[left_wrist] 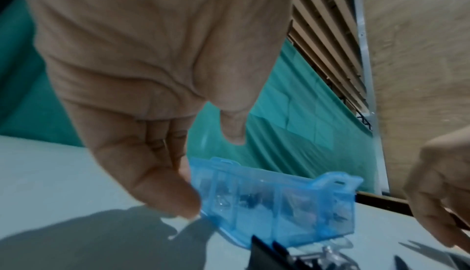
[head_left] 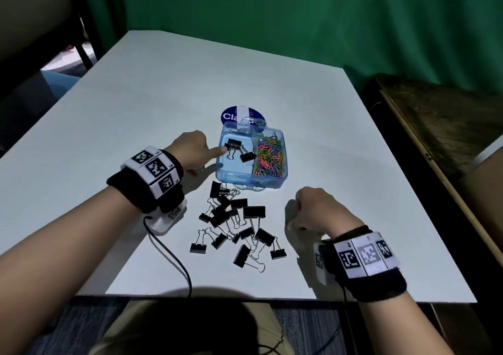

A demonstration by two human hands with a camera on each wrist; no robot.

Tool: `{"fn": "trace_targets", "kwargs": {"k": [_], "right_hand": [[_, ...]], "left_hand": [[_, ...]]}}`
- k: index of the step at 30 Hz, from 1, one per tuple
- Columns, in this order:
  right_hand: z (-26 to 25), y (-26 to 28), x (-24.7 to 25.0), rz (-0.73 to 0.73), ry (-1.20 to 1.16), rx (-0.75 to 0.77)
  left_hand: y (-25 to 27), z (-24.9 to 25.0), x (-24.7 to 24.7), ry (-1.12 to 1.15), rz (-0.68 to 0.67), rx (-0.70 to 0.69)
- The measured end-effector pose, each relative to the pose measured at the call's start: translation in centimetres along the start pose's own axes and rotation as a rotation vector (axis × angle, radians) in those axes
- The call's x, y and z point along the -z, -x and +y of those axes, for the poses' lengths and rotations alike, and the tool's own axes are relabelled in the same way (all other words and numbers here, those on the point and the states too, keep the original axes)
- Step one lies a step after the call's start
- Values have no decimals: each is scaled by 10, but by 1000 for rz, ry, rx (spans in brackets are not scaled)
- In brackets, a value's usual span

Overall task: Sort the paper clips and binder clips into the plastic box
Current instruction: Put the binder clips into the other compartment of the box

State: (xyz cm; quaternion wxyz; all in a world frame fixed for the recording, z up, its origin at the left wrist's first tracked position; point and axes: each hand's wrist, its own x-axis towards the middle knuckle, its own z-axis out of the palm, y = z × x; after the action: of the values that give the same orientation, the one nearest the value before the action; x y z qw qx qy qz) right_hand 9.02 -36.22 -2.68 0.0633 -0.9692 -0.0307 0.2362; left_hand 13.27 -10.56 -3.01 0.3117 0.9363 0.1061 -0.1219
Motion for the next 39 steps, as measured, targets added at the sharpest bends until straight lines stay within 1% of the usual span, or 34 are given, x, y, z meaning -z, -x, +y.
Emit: {"fn": "trace_targets", "kwargs": {"k": [2, 4, 5, 7, 10, 13, 17, 19, 20, 23, 25, 27, 29, 32, 34, 36, 37, 39], "right_hand": [[0, -2, -4, -14, 16, 4], [-5, -5, -6, 25, 63, 53], [-9, -5, -7, 40, 93, 86], [-17, -5, -7, 50, 160, 151], [-24, -6, -9, 89, 216, 211], [-27, -9, -9, 116, 168, 257], [-25, -10, -6, 50, 58, 228], [-23, -9, -6, 27, 25, 241], [-23, -8, -6, 17, 8, 249], [-22, -10, -9, 16, -9, 264], [-21, -12, -10, 22, 0, 264], [-22, -12, -9, 10, 20, 265], [-23, -11, -7, 9, 35, 274], [-28, -8, -3, 20, 24, 294], [-31, -5, 1, -17, -23, 302], [-32, -1, 9, -58, -127, 301], [-33, -1, 15, -59, -181, 307], [-37, -2, 27, -7, -288, 345]], "left_hand": [[5, -4, 0, -40, -97, -23], [10, -8, -1, -58, -219, -16], [12, -10, -3, -59, -258, -17], [15, -14, -8, -47, -284, -34], [16, -13, -17, -55, -240, -70], [18, -12, -20, -71, -205, -88], [18, -16, -18, -86, -172, -95], [18, -19, -16, -86, -149, -101], [19, -20, -13, -87, -154, -107], [20, -20, -1, -72, -224, -121], [21, -15, 14, -51, -219, -128], [21, -7, 28, 49, -172, -140], [19, 4, 35, 155, -86, -180], [15, 19, 33, 195, 48, -231], [13, 22, 29, 169, 66, -203], [14, 20, 28, 55, 38, -150], [15, 17, 27, -4, 15, -132], [22, 13, 23, -91, -55, -120]]}}
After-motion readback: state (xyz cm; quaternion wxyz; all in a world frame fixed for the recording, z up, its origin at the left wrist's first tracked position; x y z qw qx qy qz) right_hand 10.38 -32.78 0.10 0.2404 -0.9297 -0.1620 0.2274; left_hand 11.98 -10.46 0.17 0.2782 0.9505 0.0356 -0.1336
